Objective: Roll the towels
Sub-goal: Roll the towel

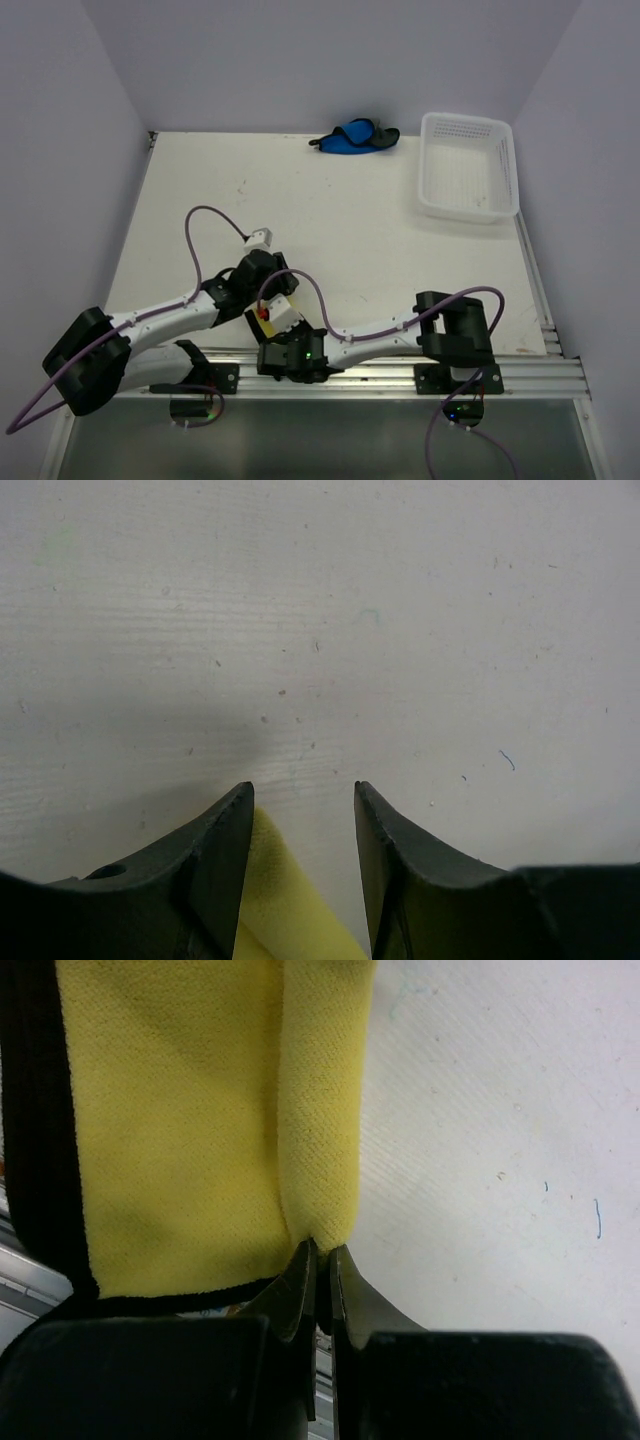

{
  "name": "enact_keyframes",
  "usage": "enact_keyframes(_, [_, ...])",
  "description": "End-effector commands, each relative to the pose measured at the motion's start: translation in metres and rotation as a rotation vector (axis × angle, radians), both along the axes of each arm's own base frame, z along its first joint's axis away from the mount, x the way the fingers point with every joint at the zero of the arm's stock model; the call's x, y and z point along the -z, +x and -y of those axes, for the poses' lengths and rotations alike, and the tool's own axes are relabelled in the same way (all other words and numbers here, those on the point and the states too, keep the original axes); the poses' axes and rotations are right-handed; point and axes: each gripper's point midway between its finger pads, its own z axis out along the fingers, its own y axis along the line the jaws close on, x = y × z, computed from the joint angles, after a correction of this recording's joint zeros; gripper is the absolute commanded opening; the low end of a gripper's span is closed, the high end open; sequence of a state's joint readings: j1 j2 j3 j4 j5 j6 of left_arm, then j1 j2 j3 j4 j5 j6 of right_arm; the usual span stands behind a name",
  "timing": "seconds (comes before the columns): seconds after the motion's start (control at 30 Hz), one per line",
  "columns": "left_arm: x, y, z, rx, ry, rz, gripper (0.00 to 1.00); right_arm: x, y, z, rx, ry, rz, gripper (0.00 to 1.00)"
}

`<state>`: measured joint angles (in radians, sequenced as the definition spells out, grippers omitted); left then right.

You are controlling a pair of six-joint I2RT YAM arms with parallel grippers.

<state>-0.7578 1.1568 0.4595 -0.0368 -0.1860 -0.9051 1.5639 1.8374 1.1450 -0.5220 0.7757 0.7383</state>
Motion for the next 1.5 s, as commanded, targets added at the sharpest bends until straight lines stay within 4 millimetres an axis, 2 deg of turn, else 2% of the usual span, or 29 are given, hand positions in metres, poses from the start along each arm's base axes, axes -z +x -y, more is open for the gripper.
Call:
enact_keyframes(0.0, [-0.011, 0.007, 0.003, -0.010, -0.047, 0.040, 0.49, -0.016, 0.009, -0.003, 0.041, -0.021, 0.094, 0.00])
enact_keyframes(0.17, [-0.014, 0.011, -0.002, -0.029, -0.034, 0.055, 0.49, -0.014, 0.011, 0.001, 0.070, -0.097, 0.136, 0.00])
enact_keyframes(0.27, [-0.011, 0.010, -0.012, -0.042, -0.002, 0.044, 0.49, -0.014, 0.011, 0.000, 0.068, -0.120, 0.148, 0.00])
enact_keyframes(0.53, [-0.027, 0.020, -0.031, -0.074, 0.002, 0.080, 0.50, -0.017, 0.010, -0.005, 0.044, -0.220, 0.218, 0.00])
enact_keyframes(0.67, [-0.033, 0.022, -0.035, -0.080, -0.002, 0.093, 0.50, -0.021, 0.017, 0.000, 0.040, -0.285, 0.273, 0.00])
enact_keyframes(0.77, [-0.036, 0.025, -0.036, -0.082, -0.005, 0.097, 0.50, -0.023, 0.022, 0.000, 0.015, -0.315, 0.288, 0.00])
enact_keyframes(1.03, [-0.045, 0.036, -0.036, -0.086, -0.008, 0.124, 0.50, -0.003, 0.048, 0.011, 0.030, -0.429, 0.277, 0.00])
enact_keyframes(1.2, [-0.062, 0.047, -0.031, -0.070, -0.014, 0.157, 0.50, -0.004, 0.059, 0.008, 0.022, -0.494, 0.320, 0.00])
enact_keyframes(1.33, [-0.066, 0.050, -0.025, -0.043, -0.026, 0.153, 0.50, 0.002, 0.061, 0.008, -0.020, -0.551, 0.315, 0.00])
enact_keyframes(1.47, [-0.065, 0.043, -0.021, -0.028, -0.068, 0.145, 0.50, 0.011, 0.057, 0.015, -0.071, -0.579, 0.288, 0.00])
